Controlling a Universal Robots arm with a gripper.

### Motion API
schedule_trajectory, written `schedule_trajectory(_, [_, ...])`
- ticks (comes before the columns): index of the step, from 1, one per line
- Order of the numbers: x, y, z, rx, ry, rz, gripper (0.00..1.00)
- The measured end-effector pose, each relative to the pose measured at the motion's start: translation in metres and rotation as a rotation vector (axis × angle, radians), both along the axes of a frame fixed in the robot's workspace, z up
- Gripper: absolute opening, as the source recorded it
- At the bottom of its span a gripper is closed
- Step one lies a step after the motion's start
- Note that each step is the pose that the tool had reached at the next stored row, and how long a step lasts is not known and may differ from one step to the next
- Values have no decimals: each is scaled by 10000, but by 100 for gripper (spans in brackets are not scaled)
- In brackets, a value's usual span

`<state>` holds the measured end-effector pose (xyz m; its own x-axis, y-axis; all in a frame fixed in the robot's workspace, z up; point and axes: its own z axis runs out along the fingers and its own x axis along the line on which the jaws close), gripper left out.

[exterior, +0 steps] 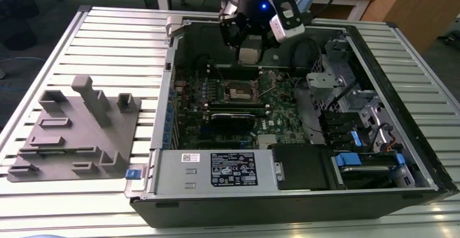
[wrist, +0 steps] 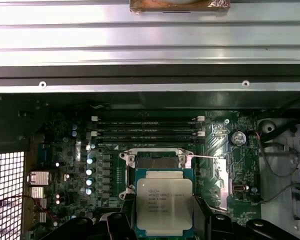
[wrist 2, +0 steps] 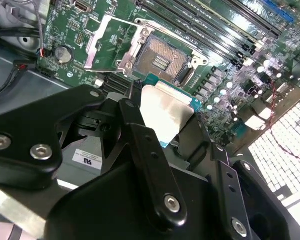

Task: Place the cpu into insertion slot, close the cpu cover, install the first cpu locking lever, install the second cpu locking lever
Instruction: 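Place the cpu into insertion slot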

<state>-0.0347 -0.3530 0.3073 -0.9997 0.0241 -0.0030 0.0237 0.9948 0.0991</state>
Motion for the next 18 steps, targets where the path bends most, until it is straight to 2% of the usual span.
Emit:
schedule_trajectory(3, [-1,0,-13,4,-2,-2,54])
schedule_trajectory(8, [-1,0,-83,2,-7,-1,54])
schedule_trajectory(18, [-1,0,-100,0,-6,-2,54])
